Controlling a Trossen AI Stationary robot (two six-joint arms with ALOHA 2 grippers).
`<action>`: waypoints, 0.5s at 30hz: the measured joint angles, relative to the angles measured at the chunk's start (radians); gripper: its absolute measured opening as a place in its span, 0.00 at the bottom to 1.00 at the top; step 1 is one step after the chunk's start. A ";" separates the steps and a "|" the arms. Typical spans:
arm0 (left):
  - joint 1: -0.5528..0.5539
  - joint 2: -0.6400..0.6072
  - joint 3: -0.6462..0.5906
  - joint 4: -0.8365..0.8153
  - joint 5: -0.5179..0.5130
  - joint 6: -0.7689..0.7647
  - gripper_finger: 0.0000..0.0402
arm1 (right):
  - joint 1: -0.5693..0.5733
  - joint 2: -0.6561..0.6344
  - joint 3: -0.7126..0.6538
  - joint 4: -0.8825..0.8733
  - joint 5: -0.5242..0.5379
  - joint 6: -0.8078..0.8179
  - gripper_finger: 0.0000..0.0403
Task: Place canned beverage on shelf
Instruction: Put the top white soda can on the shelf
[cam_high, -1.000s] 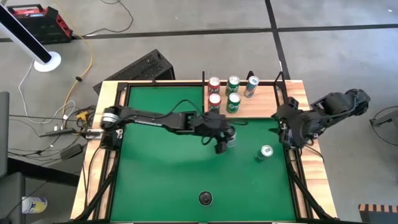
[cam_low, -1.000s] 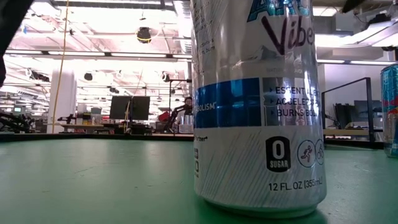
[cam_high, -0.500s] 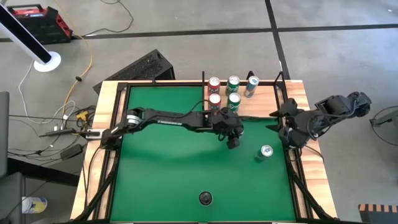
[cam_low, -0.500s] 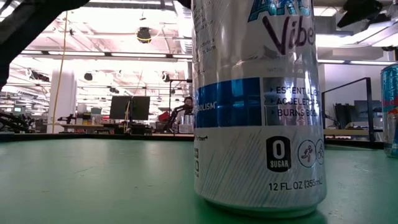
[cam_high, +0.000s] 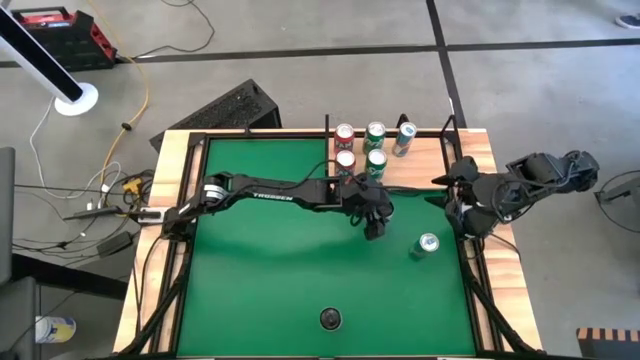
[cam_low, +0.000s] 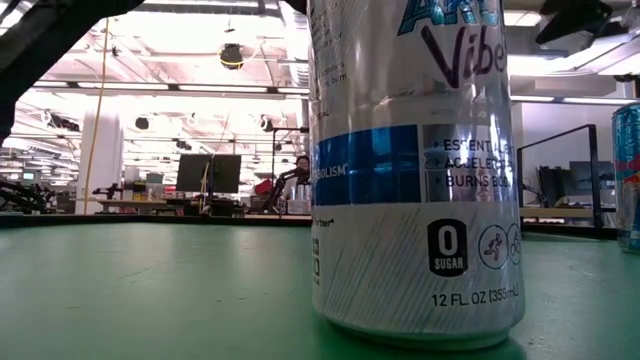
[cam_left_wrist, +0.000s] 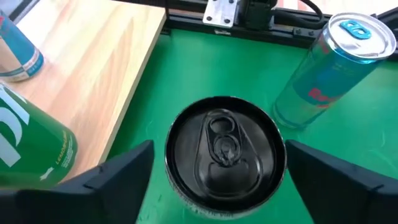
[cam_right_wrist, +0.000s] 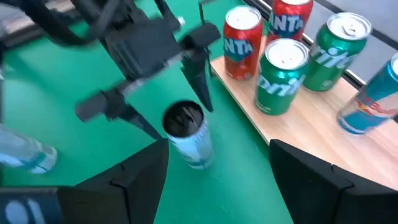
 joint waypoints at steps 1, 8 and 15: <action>0.000 -0.003 0.000 0.000 0.000 -0.003 0.88 | 0.000 0.000 0.000 0.016 0.000 0.005 0.75; 0.000 -0.089 0.015 -0.042 -0.009 0.019 0.95 | -0.012 0.052 0.000 0.117 -0.001 -0.038 0.75; -0.002 -0.209 0.014 -0.287 -0.064 0.060 0.95 | -0.110 0.181 0.000 0.199 -0.077 -0.073 0.75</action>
